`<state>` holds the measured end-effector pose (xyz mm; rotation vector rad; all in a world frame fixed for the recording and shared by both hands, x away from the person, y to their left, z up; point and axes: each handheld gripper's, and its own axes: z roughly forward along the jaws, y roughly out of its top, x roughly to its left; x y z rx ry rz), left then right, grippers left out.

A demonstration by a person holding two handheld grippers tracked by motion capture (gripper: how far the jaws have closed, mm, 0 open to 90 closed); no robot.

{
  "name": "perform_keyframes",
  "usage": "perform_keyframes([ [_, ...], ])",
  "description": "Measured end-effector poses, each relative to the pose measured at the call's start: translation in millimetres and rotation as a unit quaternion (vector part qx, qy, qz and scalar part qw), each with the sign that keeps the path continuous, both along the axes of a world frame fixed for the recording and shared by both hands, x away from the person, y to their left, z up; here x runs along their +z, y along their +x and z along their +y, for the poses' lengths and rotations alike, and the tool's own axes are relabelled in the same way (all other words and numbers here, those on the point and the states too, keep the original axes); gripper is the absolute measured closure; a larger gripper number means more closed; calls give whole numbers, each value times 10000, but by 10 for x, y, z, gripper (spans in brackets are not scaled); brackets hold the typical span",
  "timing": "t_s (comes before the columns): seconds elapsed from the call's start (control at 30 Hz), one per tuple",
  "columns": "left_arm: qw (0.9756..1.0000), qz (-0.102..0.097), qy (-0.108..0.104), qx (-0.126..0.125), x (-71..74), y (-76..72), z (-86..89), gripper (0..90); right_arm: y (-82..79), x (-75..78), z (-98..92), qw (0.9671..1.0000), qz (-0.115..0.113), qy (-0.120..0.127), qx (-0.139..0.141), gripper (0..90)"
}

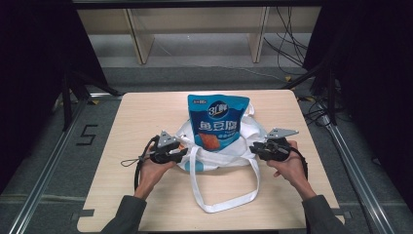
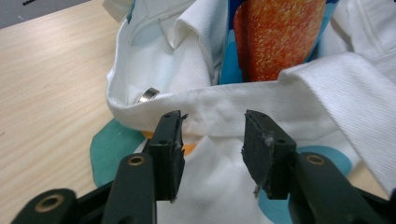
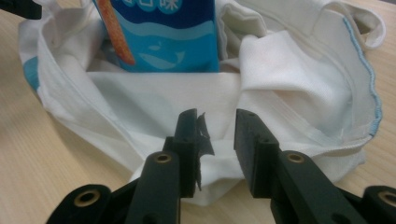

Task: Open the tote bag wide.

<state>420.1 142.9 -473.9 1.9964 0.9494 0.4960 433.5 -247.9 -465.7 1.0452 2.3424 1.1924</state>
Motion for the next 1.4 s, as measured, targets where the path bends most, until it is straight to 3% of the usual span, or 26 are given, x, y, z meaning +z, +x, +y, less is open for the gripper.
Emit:
perform_keyframes([
  [0.07,10000,-42,-49,32,19,-32,2,510,-73,40,14,9999,119,70,-65,681],
  [0.17,9998,-59,-141,85,60,-106,13,465,-132,59,20,9999,5,97,-124,658],
  [0.2,9998,-49,-181,96,79,-158,26,449,-127,68,-3,9999,-138,12,-22,632],
  [0.23,9999,-40,-143,51,95,-187,46,436,-153,72,5,9999,-68,62,-81,610],
  [0.27,9997,-52,-228,82,97,-207,39,420,-181,80,7,9998,23,86,-157,580],
  [0.4,9984,88,-559,48,99,-298,57,389,-219,94,-35,9997,-8,94,-212,536],
  [0.73,9987,131,-487,55,44,-410,124,349,-320,89,-96,9994,-27,193,-293,452],
  [0.77,9983,187,-525,144,40,-436,127,347,-316,89,-107,9995,-91,156,-253,443],
  [0.83,9985,149,-518,83,37,-459,144,343,-345,87,-100,9993,-21,230,-287,434],
  [0.9,9981,174,-583,84,20,-505,152,334,-349,75,-118,9996,-65,175,-231,422],
  [0.93,9979,214,-602,96,15,-526,153,331,-381,77,-109,9993,35,183,-326,418],
  [1.03,9981,185,-577,56,4,-597,169,320,-395,62,-130,9996,-79,119,-248,412],
  [1.13,9975,205,-670,42,-10,-648,180,316,-429,67,-124,9995,45,172,-251,407],
  [1.17,9976,178,-664,8,-26,-689,203,310,-439,64,-132,9996,-56,119,-234,405],
  [1.4,9970,245,-727,80,-98,-823,316,295,-493,40,-121,9999,-7,51,-141,398],
])
